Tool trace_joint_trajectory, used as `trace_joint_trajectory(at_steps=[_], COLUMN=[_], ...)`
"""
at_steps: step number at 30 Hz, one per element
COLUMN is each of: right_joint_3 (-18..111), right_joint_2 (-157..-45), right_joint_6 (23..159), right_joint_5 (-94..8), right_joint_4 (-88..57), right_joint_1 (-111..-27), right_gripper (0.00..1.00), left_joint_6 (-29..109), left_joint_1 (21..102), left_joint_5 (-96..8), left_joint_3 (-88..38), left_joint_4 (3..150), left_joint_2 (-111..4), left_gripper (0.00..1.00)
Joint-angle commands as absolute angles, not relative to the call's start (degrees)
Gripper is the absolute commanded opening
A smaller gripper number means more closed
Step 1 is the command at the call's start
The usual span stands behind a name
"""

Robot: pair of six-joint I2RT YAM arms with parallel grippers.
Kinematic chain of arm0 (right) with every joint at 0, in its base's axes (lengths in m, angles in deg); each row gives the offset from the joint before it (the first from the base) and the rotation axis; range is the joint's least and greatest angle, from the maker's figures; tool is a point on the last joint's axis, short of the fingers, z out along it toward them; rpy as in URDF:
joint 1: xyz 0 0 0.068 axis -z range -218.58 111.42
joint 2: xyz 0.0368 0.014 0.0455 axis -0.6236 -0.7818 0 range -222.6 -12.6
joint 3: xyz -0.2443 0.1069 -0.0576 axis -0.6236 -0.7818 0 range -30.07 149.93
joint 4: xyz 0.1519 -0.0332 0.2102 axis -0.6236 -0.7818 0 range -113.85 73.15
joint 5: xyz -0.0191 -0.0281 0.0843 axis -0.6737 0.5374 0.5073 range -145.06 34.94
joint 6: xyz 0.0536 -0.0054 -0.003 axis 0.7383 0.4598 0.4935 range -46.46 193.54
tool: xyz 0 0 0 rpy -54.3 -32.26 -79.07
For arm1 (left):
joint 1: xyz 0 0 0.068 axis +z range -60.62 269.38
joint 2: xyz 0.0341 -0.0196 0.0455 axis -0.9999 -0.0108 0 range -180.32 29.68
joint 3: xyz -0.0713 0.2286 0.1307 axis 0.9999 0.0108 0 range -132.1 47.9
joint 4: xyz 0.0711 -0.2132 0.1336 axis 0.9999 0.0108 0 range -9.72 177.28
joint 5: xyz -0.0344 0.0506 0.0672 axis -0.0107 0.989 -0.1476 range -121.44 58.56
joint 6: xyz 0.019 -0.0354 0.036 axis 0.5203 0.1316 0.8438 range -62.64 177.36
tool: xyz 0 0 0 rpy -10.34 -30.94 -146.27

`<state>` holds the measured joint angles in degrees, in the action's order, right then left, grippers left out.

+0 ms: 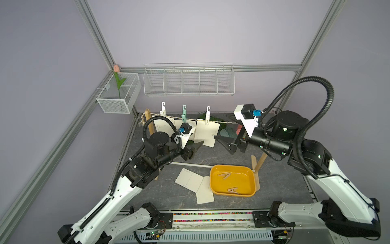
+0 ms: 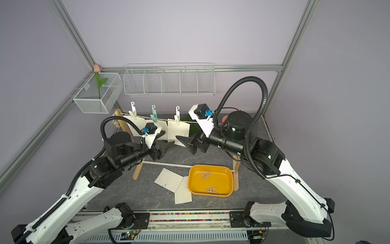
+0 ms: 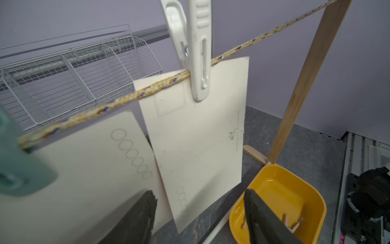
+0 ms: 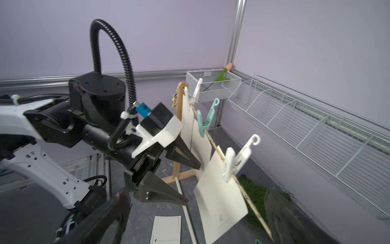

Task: Remove the postcards from the strings
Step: Pinch the postcard on the clothesline.

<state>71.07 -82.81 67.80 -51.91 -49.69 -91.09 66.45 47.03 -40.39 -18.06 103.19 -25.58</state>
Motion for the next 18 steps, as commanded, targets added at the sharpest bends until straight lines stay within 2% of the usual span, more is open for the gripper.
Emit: trace_joint_trajectory(at_steps=[1, 5, 9, 14, 18], right_joint_3=[73.3, 75.7, 78.7, 81.8, 82.3], right_joint_2=[-85.9, -88.9, -91.7, -94.4, -95.5], right_joint_6=[70.0, 69.2, 67.4, 65.9, 67.4], right_joint_5=[-46.3, -39.1, -33.8, -31.6, -30.0], right_joint_4=[-52.0, -53.7, -56.2, -57.9, -56.1], right_joint_1=[-86.2, -83.1, -81.2, -79.5, -77.4], right_gripper=[0.98, 0.98, 0.98, 1.00, 0.98], left_joint_6=[68.5, 68.6, 67.5, 68.5, 68.1], left_joint_1=[48.6, 51.8, 56.9, 57.2, 57.2], left_joint_5=[-45.1, -48.1, -55.7, -63.0, -65.5], left_joint_3=[-21.2, -22.1, -23.2, -25.8, -26.8], left_joint_4=[100.9, 100.1, 100.2, 102.7, 103.3], left_joint_2=[-26.7, -28.0, -29.7, -32.6, -34.5], left_gripper=[0.67, 0.67, 0.64, 0.58, 0.50])
